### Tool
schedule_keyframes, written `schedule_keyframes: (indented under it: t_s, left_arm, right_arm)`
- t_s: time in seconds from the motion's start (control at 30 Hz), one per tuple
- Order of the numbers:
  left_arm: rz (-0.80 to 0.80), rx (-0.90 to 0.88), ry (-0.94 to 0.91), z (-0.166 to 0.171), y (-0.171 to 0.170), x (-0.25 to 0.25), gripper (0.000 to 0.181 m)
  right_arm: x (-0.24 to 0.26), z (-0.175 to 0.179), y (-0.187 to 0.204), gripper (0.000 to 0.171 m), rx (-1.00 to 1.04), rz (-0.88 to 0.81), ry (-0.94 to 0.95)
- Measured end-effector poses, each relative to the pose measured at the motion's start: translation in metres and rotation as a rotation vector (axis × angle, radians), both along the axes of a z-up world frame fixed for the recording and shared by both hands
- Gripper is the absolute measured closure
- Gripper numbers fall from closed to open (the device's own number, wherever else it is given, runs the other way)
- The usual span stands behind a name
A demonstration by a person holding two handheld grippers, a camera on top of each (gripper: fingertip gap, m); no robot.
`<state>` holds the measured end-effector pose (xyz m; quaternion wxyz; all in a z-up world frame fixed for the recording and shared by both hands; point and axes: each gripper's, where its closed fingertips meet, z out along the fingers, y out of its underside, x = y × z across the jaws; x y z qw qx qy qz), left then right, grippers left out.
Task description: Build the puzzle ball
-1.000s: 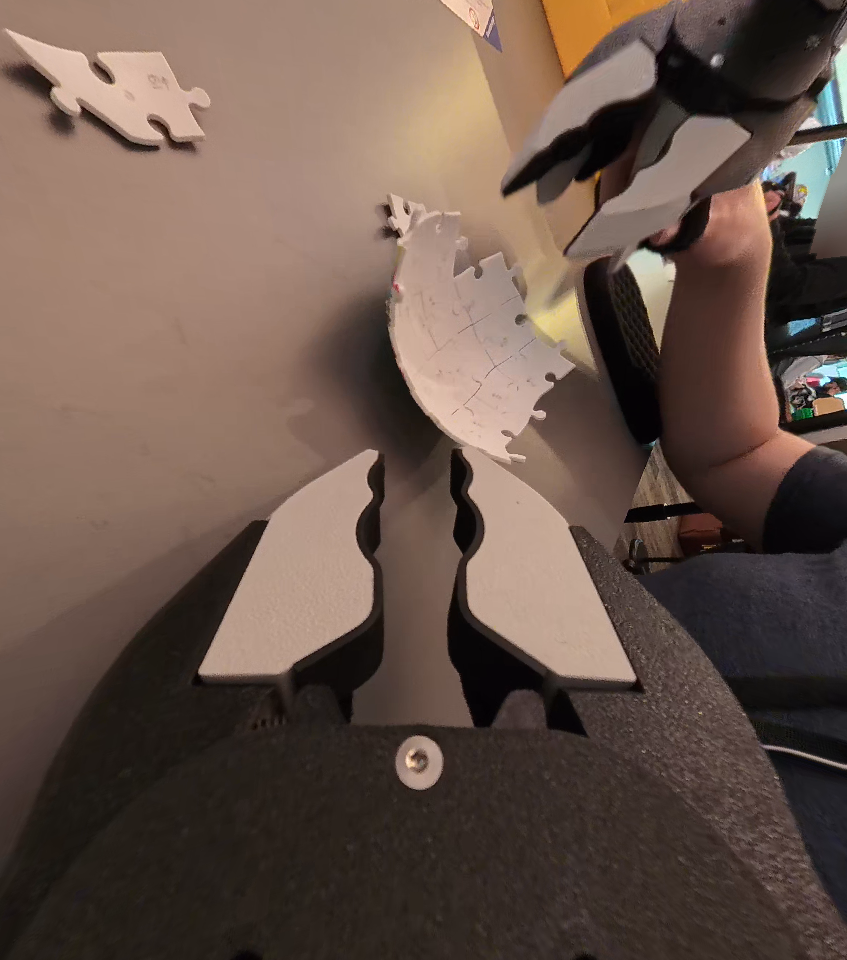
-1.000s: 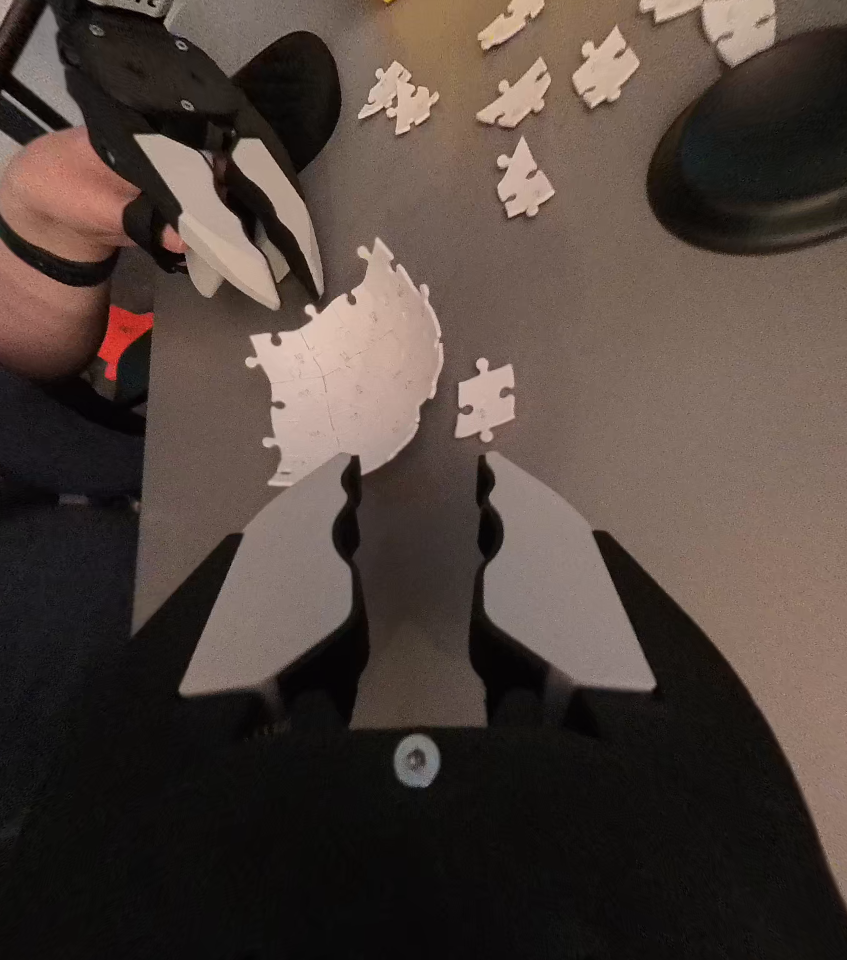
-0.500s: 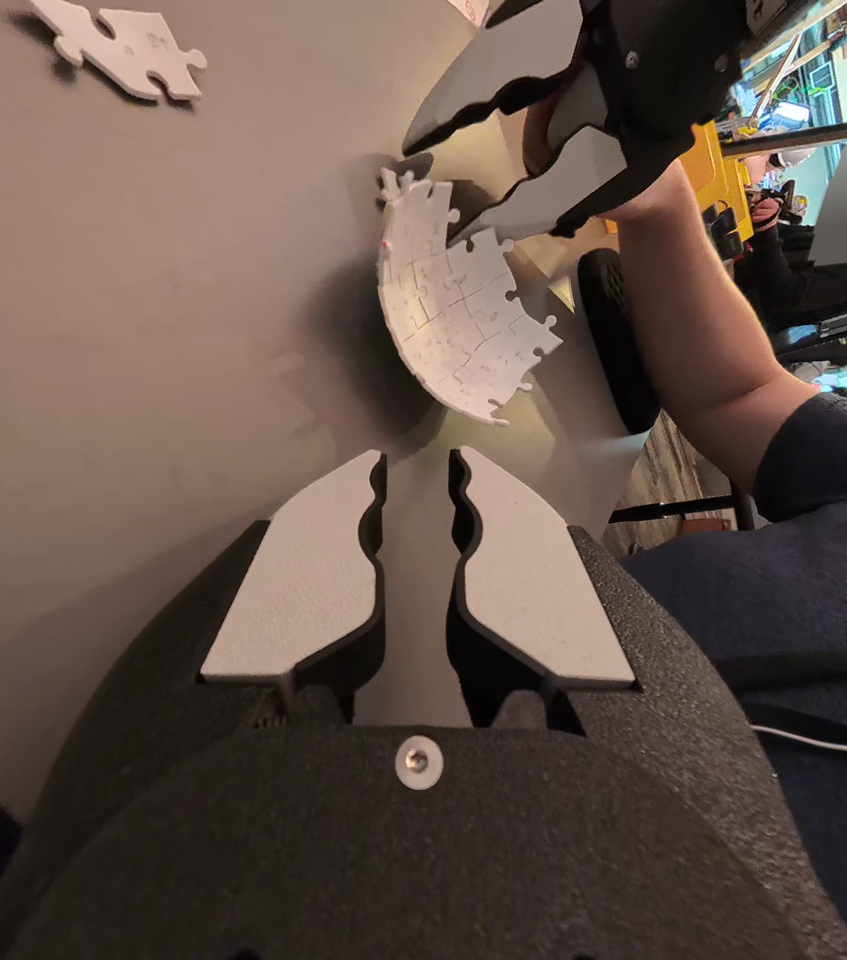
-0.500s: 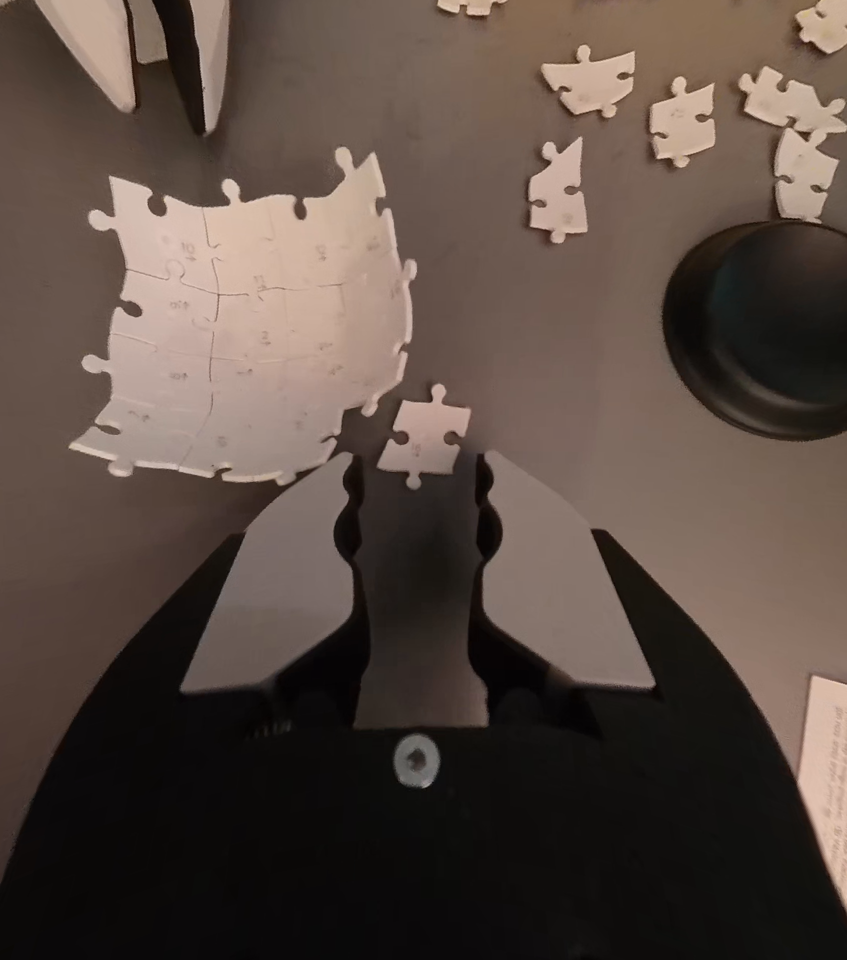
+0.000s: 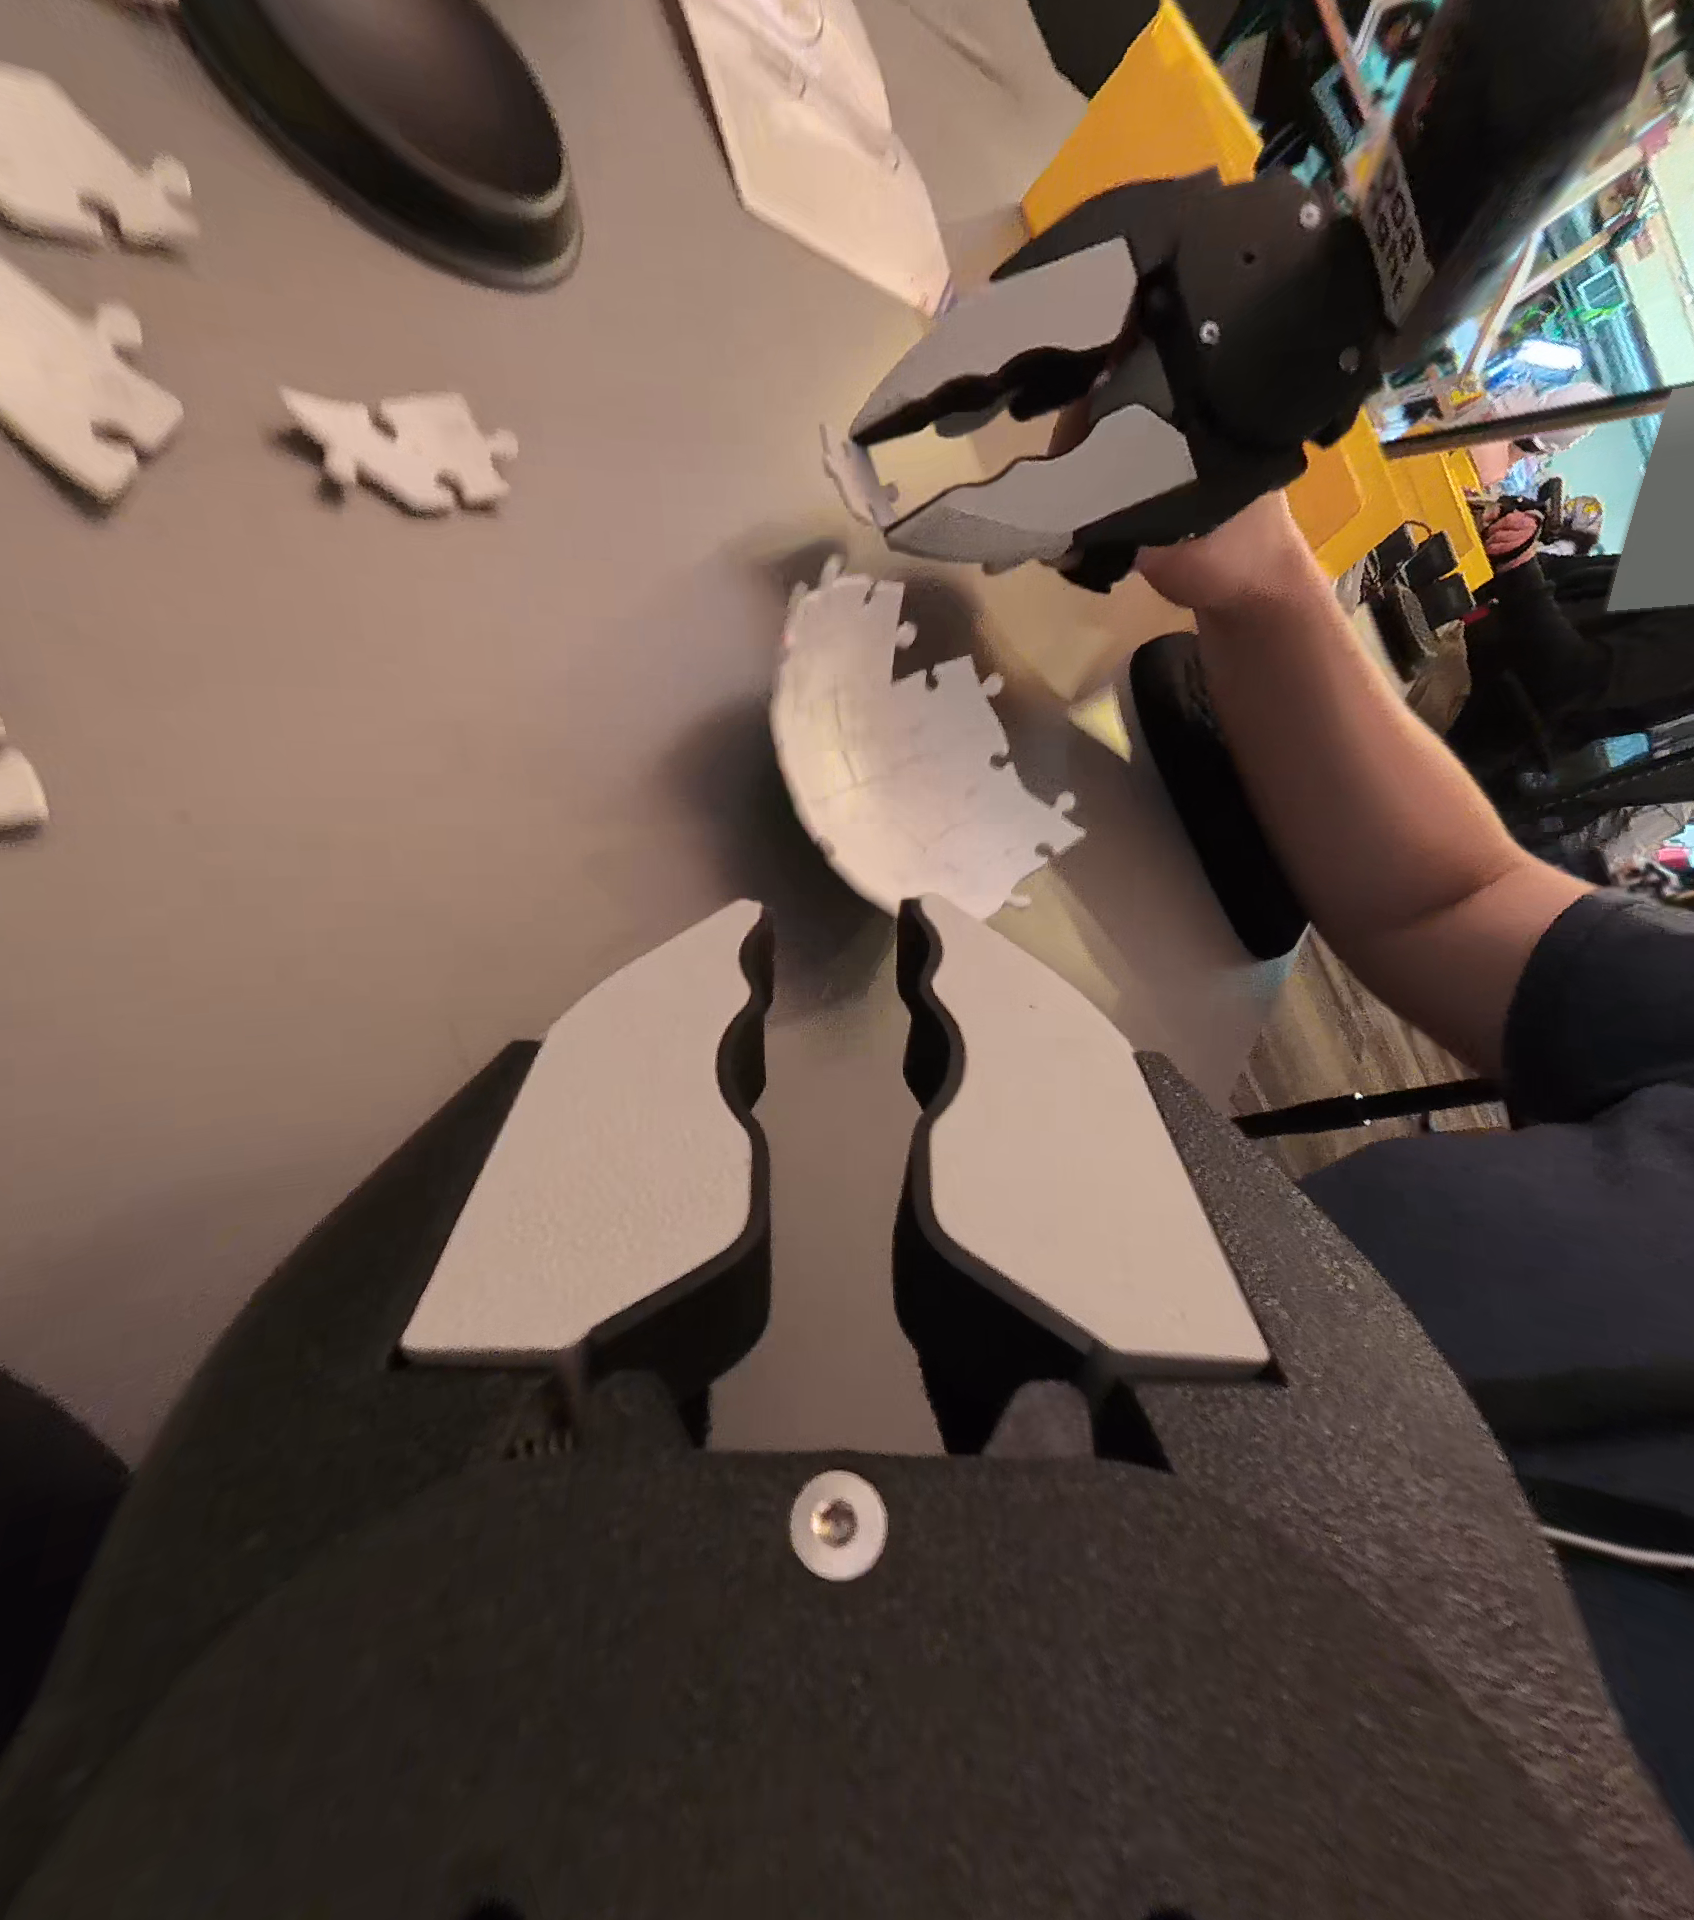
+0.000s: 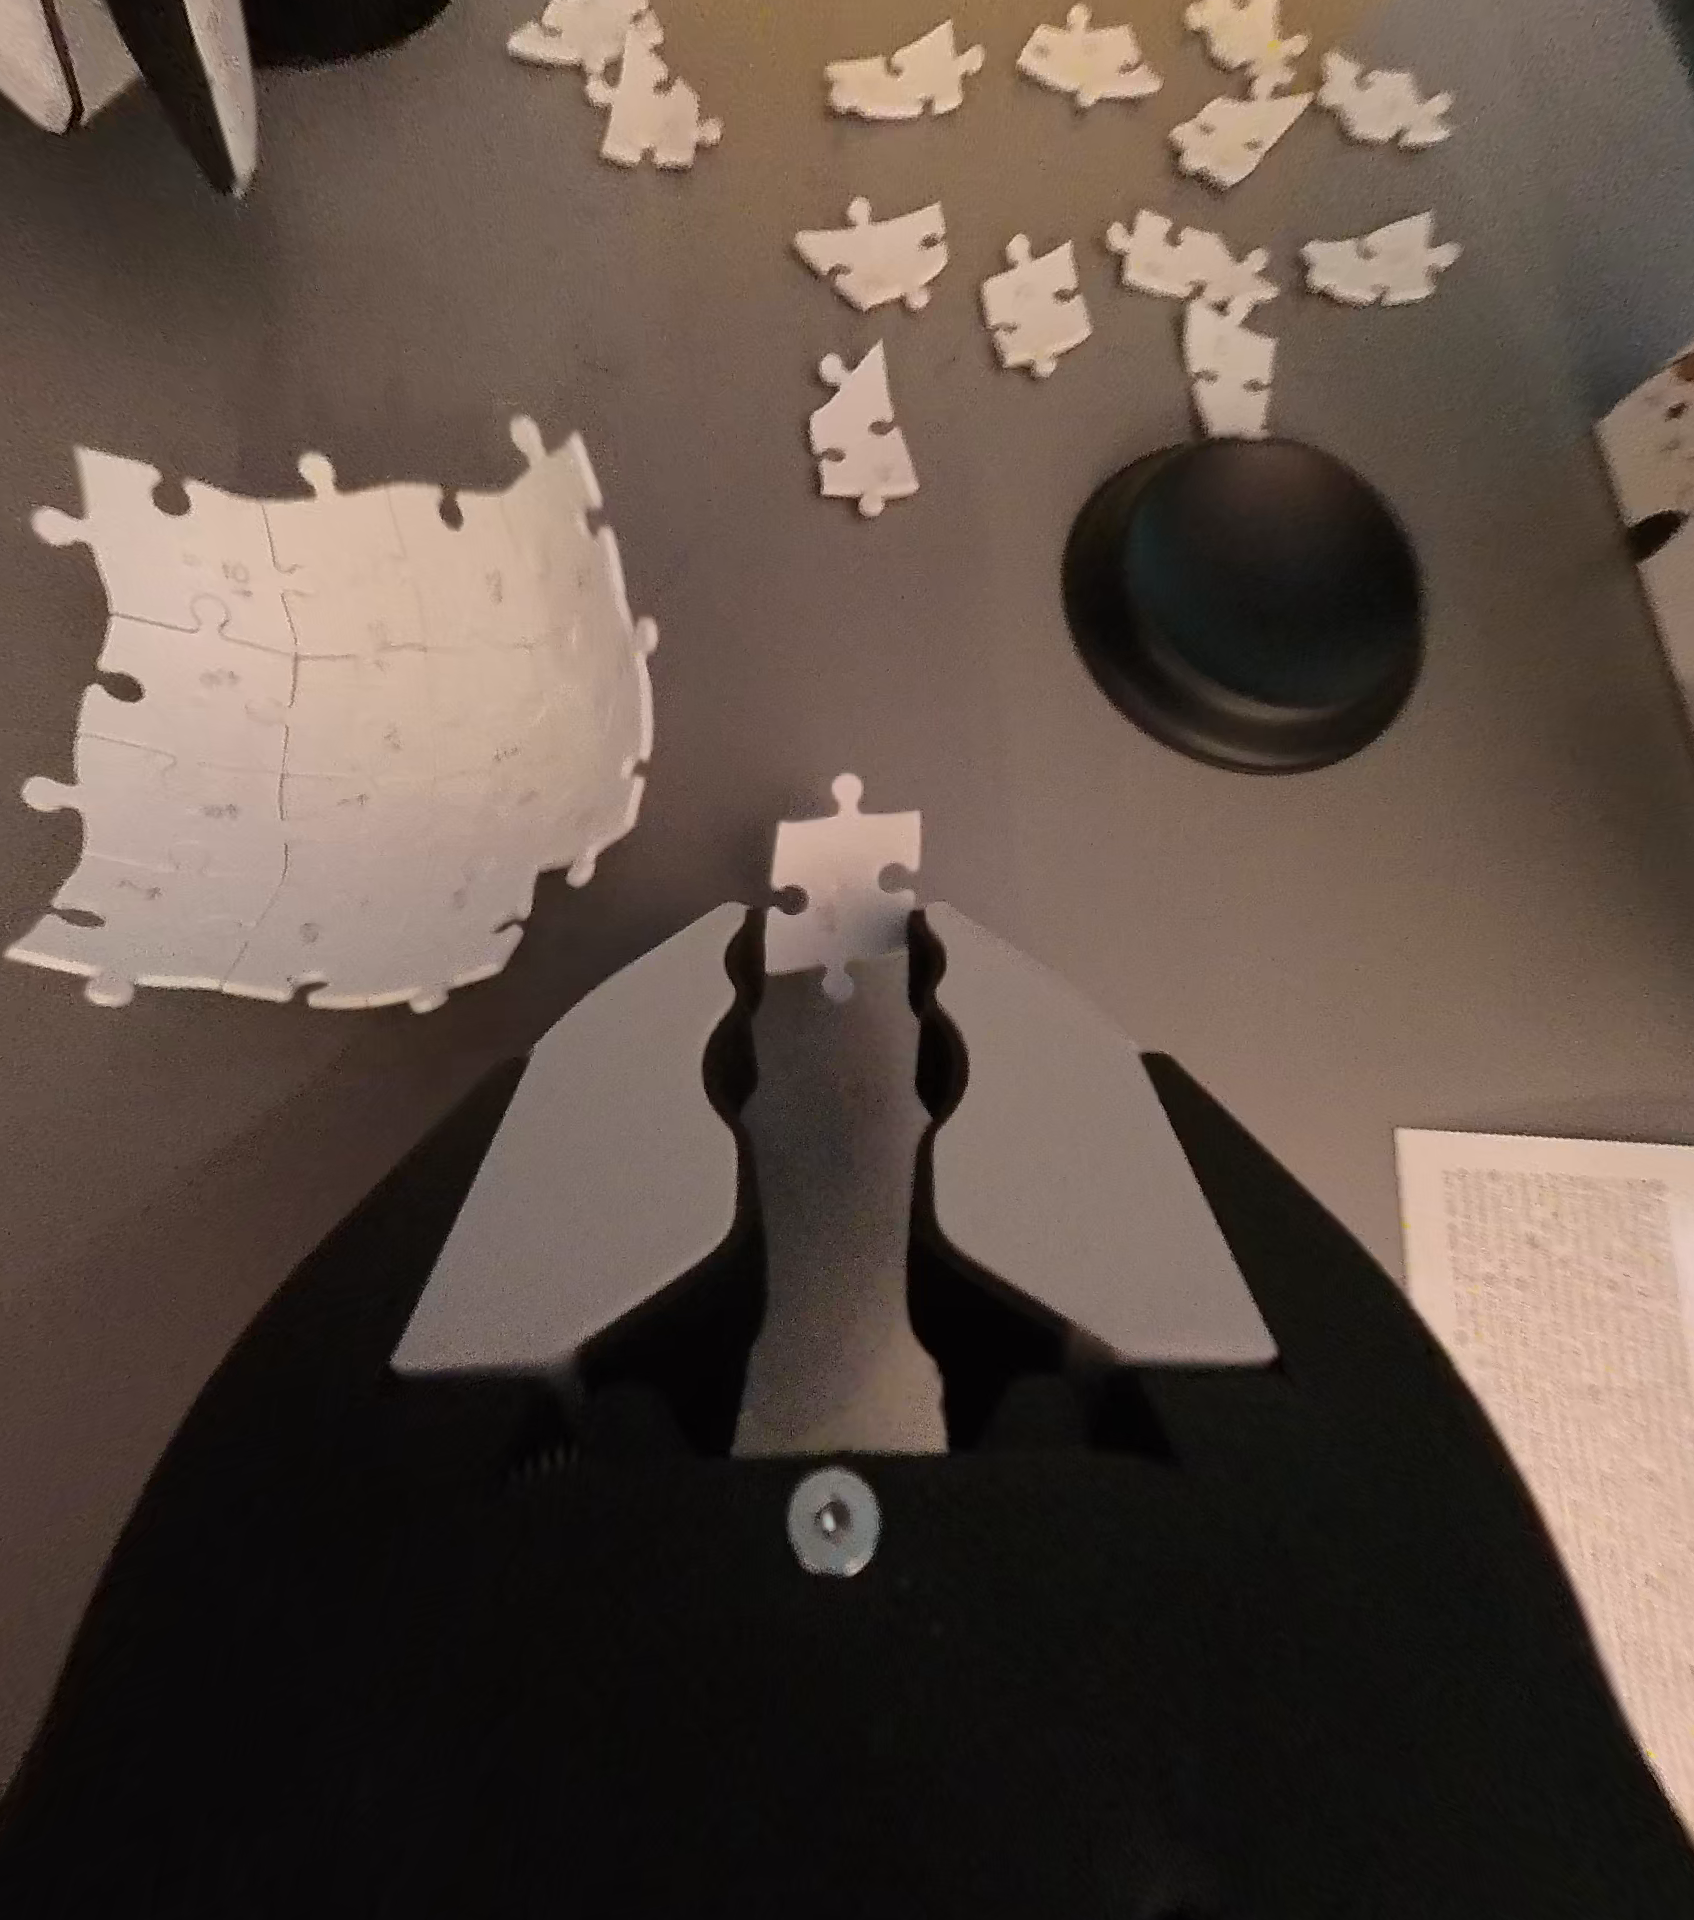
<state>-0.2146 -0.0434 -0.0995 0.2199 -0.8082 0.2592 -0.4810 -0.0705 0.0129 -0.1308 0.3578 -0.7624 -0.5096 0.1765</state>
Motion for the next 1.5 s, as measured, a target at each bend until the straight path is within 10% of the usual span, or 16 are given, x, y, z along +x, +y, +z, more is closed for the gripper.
schedule_keyframes:
  t_s: [0.3,0.73,1.17,1.5]
  left_arm:
    - [-0.042,0.155,-0.215,0.069,0.024,0.08,0.154]
    - [0.014,0.267,-0.406,0.093,0.032,0.109,0.177]
    - [-0.574,0.225,0.093,0.045,-0.003,0.108,0.179]
    - [-0.723,0.206,0.187,0.029,-0.01,0.106,0.179]
  right_arm:
    - [-0.022,0.11,-0.011,0.144,0.474,-0.16,0.118]
    - [-0.037,0.121,-0.022,0.144,0.581,-0.162,0.147]
    - [-0.037,0.104,-0.043,0.146,-0.274,0.208,0.259]
    - [-0.041,0.066,-0.057,0.168,-0.392,0.27,0.147]
